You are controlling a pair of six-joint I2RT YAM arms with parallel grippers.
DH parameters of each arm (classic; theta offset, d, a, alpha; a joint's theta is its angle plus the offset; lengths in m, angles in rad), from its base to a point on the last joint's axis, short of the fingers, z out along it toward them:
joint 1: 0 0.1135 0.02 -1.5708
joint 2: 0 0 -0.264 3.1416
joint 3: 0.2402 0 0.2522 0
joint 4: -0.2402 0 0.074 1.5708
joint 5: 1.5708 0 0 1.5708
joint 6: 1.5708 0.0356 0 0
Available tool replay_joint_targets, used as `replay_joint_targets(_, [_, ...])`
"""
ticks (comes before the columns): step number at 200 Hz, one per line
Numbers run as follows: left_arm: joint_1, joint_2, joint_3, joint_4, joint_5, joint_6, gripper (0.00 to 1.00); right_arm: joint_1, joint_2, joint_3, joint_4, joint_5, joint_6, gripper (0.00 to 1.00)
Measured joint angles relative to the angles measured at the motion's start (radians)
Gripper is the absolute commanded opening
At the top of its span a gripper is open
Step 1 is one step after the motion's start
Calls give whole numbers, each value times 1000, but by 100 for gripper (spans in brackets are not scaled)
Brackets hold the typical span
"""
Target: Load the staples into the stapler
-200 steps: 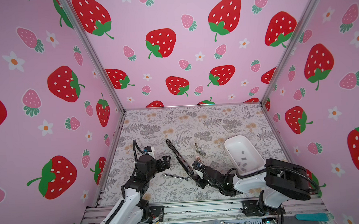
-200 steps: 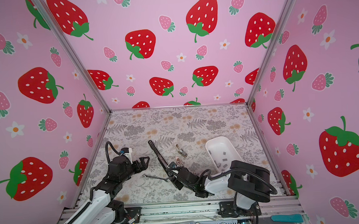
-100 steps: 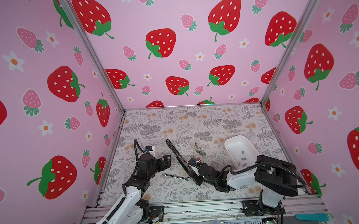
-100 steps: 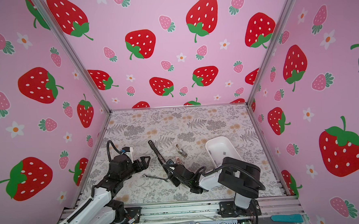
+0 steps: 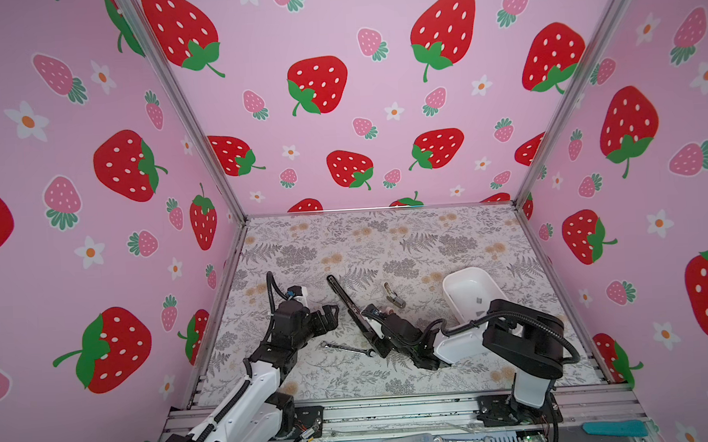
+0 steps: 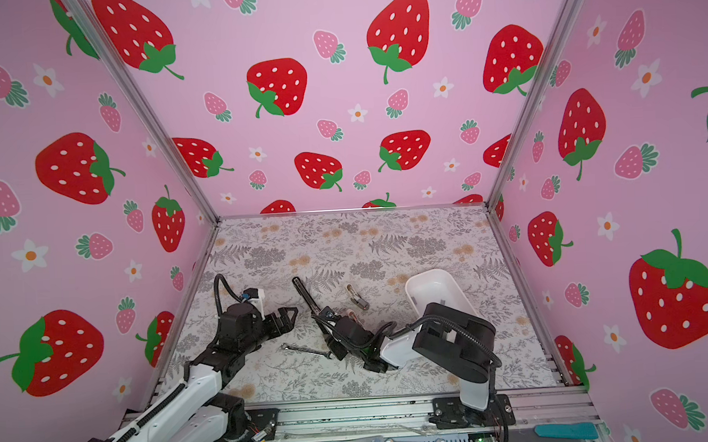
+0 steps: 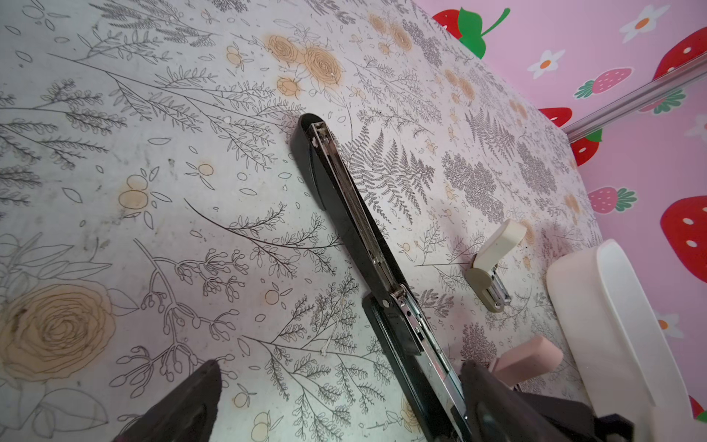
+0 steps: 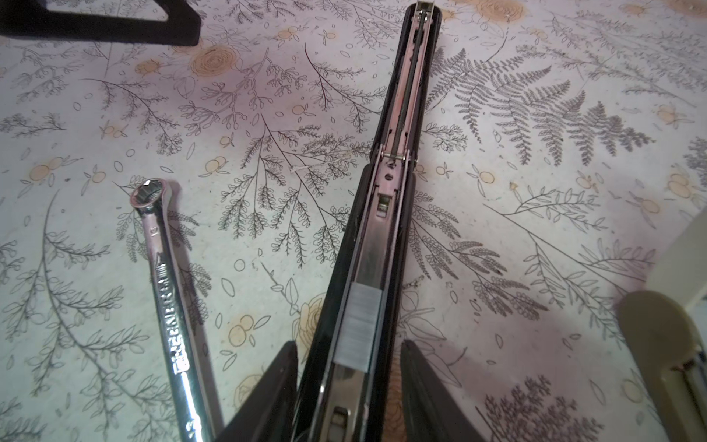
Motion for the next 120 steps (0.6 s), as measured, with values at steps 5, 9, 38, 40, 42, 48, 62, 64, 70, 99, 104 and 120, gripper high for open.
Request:
replay_joint_targets(5, [0,5,1,3,0,1,99,-2,3,2,-1,-1,1,41])
replay_joint_targets(9, [0,10,2,4,0,1,99,-4,4,3,-1,-2,0,40])
replay_joint_targets(38, [0,42,10,16,0,2,99,-6,5,3,-5,-10,0,31])
replay_joint_targets(40, [0,44,11,17,0,2,99,-6,5,3,-5,-10,-1,31])
replay_joint_targets(42, [0,45,11,19,0,2,99,-6,5,3,-5,-10,-1,30])
replay_joint_targets(48, [0,50,11,24,0,2,99,-6,5,4,-5,-11,-2,27])
replay_joint_targets(62, [0,61,11,35,0,1,99,-6,5,6,-11,-8,-4,22])
replay_joint_targets(64, [0,63,11,36,0,1,99,-6,5,7,-11,-8,2,22])
replay_joint_targets(70, [0,67,13,40,1,1,99,-9,6,8,-12,-9,-1,20])
replay_joint_targets(99, [0,82,13,51,1,0,99,-12,12,15,-12,-15,-2,15])
replay_joint_targets(104, [0,84,13,54,1,0,99,-12,12,16,-12,-15,-2,15])
replay_joint_targets(120, [0,89,13,63,1,-3,99,-12,12,16,-12,-18,-2,14])
